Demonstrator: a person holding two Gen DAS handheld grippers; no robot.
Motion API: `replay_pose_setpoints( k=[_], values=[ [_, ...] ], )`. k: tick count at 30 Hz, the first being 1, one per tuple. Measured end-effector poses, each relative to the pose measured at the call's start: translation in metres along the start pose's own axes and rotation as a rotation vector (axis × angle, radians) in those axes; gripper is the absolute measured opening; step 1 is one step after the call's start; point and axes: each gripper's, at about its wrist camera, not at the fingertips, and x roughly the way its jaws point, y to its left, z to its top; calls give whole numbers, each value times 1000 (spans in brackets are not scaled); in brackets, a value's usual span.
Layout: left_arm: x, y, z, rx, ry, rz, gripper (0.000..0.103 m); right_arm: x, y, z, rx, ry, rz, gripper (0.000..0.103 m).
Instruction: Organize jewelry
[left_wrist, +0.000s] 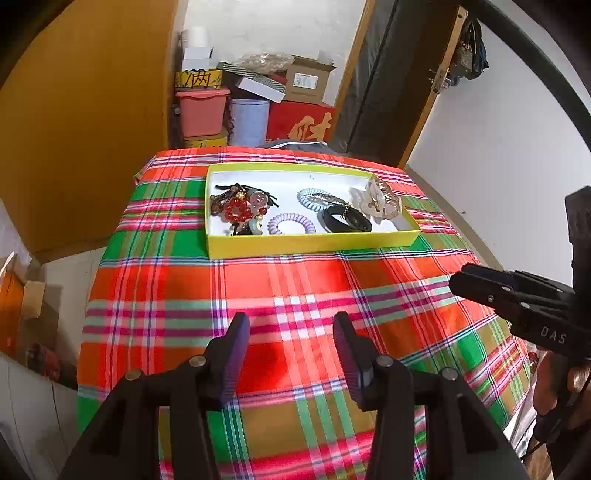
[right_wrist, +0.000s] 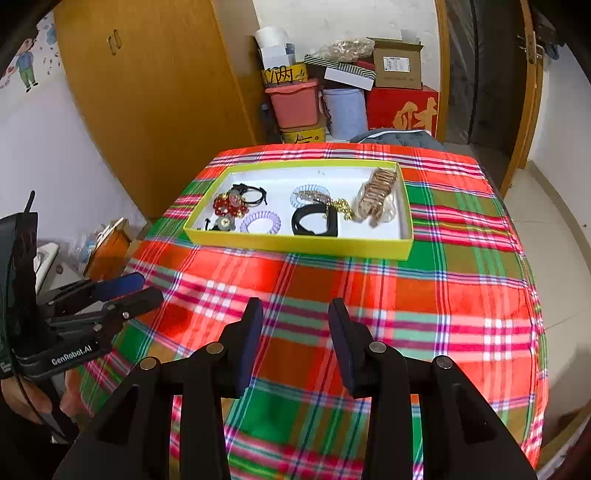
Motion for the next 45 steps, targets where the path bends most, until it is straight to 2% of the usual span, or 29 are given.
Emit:
replay_pose_setpoints(
  k=[9, 15, 20, 25, 45],
  values=[
    [-20, -6, -15, -5, -7, 22, 47, -22, 6, -24, -4, -7, -38, 38],
    [-19, -7, -19, -15, 11, 10, 47, -23, 12, -32, -26, -6, -66, 38],
    [-12, -5, -19, -19, 20, 17, 47, -18, 11, -33, -27, -1, -76, 38],
    [-5, -7, -20, -8, 33, 56, 47, -11, 11, -33, -33, 12, -90, 38],
    [-1, -3, -21, -38, 46, 38, 47, -7, 14, -33, -44, 23, -83, 38]
  ],
)
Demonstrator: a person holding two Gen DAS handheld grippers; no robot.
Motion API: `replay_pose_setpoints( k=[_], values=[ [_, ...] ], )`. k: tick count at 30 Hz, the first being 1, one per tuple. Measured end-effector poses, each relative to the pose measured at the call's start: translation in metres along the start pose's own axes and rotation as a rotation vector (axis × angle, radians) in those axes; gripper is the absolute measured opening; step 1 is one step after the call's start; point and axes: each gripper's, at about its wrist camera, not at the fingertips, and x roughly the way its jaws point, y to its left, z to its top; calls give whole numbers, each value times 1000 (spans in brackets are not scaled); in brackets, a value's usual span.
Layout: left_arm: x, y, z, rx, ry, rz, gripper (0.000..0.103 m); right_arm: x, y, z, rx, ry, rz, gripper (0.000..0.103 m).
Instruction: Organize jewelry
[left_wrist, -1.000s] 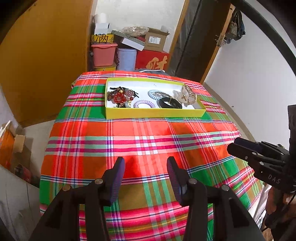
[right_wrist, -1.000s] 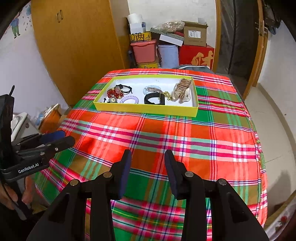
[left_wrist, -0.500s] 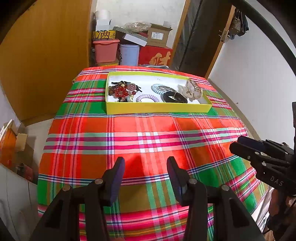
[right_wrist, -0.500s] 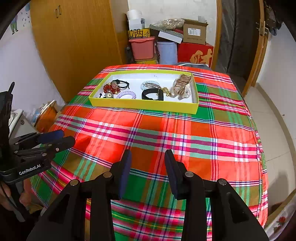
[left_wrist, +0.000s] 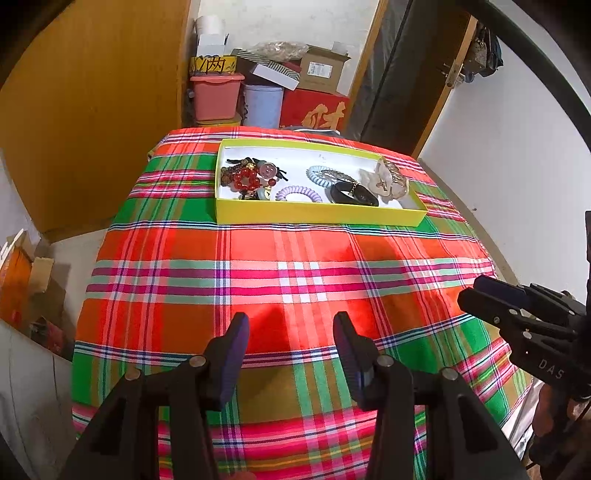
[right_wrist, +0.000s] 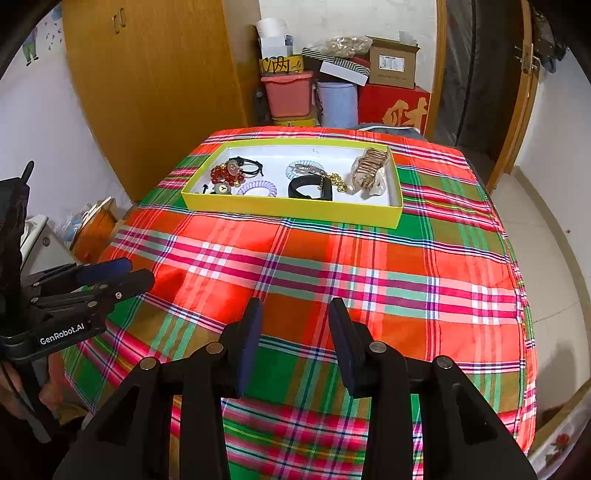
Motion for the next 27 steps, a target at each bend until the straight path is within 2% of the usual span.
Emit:
replay_pose_setpoints(
  k=[27],
  values=[
    [4, -5, -1, 21, 8, 24, 47, 1, 0, -1, 2, 6, 2, 38]
  ],
)
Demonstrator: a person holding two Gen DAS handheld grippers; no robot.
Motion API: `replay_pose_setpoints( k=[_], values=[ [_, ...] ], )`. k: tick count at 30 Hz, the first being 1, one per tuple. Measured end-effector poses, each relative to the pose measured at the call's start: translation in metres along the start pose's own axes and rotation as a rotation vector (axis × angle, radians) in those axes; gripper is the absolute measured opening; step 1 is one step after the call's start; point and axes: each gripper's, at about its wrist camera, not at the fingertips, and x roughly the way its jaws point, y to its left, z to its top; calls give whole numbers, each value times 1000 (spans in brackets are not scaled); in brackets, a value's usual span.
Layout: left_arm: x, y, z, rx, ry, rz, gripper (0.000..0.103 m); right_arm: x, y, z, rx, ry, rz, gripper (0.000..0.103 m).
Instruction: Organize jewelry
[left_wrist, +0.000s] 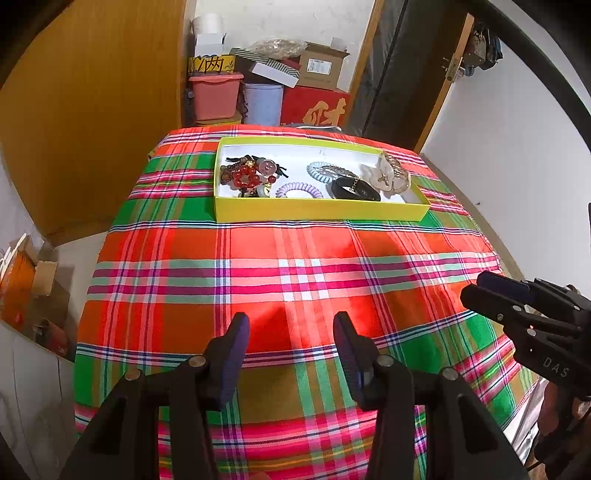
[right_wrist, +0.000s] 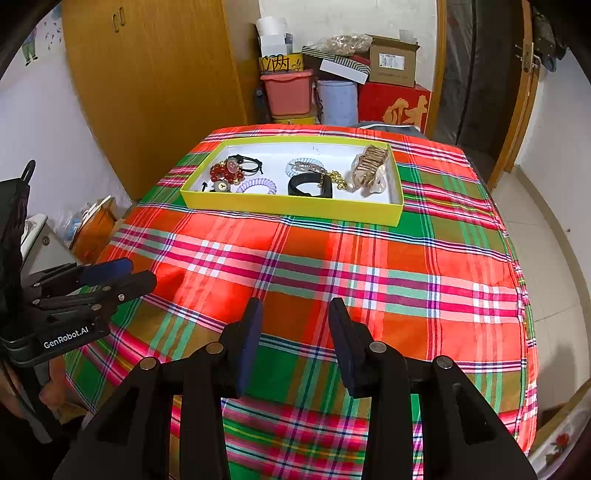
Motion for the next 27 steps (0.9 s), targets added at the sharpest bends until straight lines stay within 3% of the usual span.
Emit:
replay_pose_setpoints(
  k=[27],
  values=[
    [0, -3, -1, 27, -4, 33, 47, 1, -1, -1, 1, 4, -2, 38]
  ],
)
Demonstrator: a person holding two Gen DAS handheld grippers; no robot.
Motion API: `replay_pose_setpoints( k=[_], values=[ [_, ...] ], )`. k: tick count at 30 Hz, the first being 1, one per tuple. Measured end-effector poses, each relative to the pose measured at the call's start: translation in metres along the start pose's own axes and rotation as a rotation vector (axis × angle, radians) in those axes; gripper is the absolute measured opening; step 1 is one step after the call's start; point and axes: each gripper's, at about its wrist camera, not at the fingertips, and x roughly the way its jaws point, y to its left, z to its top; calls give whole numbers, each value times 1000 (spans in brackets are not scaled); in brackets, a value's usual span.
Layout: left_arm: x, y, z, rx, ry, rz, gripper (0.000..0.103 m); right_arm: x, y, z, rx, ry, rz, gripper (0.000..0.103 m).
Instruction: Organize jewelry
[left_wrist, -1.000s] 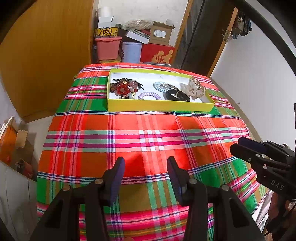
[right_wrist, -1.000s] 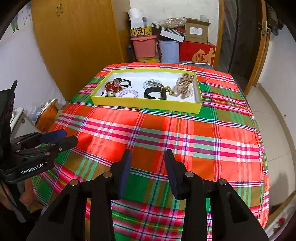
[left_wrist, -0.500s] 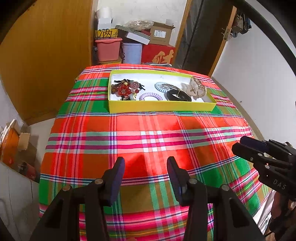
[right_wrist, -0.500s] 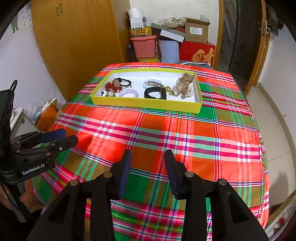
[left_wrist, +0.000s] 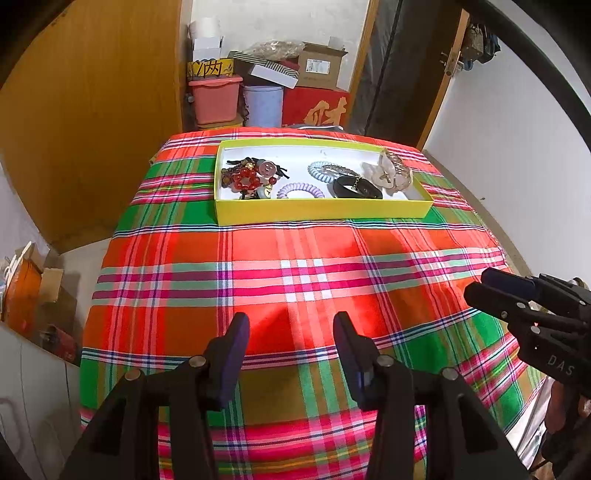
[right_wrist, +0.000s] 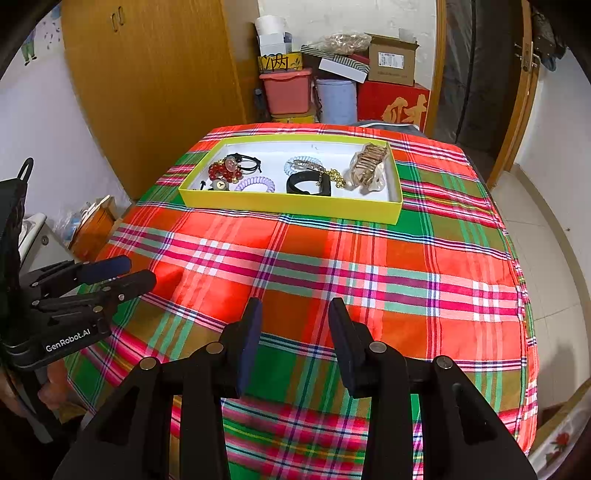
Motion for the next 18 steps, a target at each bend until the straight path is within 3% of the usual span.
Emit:
replay_pose_setpoints(
  k=[18],
  values=[
    [1, 0, -1, -9, -2, -9, 47, 1, -1, 0, 0, 0, -1, 38]
  ],
)
